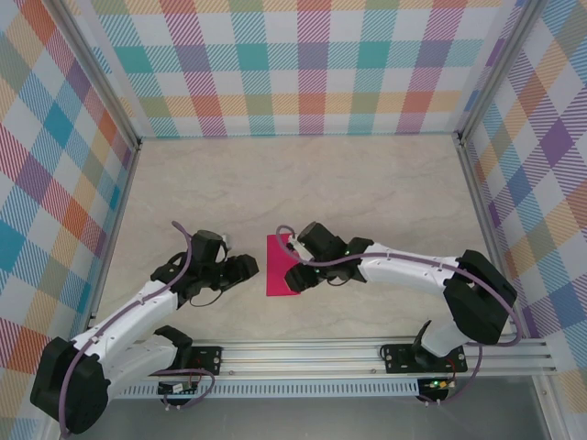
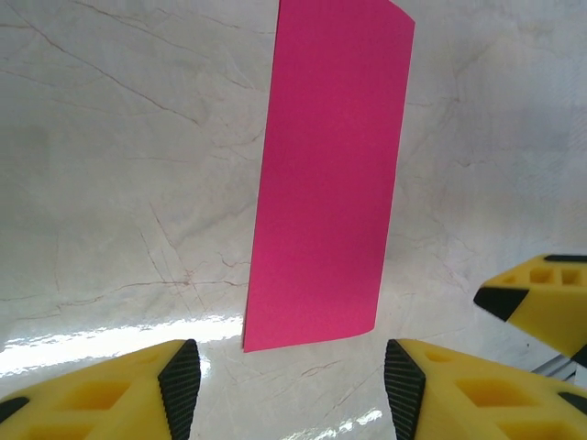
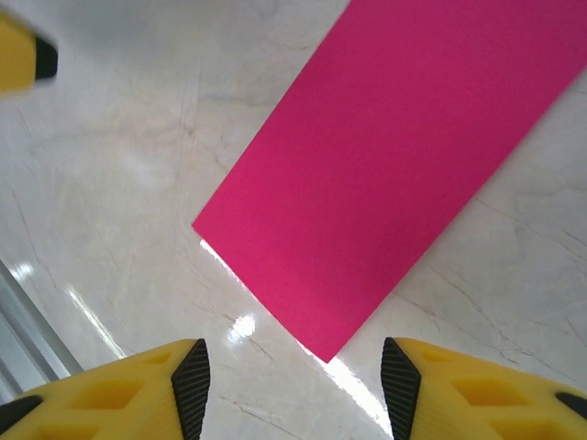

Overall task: Fold a paper plane with a square sheet of paper (pick it up from the middle)
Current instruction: Fold the square sheet of paper in half at the center of the table, then fold the triangle a second time at the center of the table.

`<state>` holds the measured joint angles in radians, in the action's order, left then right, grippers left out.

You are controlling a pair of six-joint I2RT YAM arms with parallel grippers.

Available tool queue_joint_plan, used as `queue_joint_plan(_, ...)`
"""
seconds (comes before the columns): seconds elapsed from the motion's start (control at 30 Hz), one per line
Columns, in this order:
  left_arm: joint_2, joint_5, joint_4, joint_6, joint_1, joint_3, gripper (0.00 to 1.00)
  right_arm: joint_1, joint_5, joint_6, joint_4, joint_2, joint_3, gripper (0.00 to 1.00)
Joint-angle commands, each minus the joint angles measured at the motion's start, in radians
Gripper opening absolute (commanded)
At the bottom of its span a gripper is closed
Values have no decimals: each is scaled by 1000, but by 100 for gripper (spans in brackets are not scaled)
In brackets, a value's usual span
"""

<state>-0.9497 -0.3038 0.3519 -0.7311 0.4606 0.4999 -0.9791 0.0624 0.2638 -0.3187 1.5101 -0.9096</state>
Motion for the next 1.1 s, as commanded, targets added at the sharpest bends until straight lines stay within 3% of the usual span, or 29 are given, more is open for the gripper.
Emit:
queue_joint_plan(0.0, 10, 16, 40, -12, -35, -3, 58, -65, -77, -258, 46, 0, 14, 56)
queue_joint_plan(0.17, 27, -28, -5, -28, -91, -45, 60, -160, -145, -492, 64, 70, 7, 56)
queue_joint_plan(0.33, 40, -69, -21, -26, -134, -70, 62, -186, -183, -578, 114, 130, 7, 57)
queue_joint_plan(0.67, 39, -100, -19, -9, -160, -83, 63, -209, -374, -683, 207, 227, -1, 56)
queue_joint_plan(1.07, 2, -129, -38, -5, -165, -74, 64, -219, -434, -709, 309, 220, 23, 45)
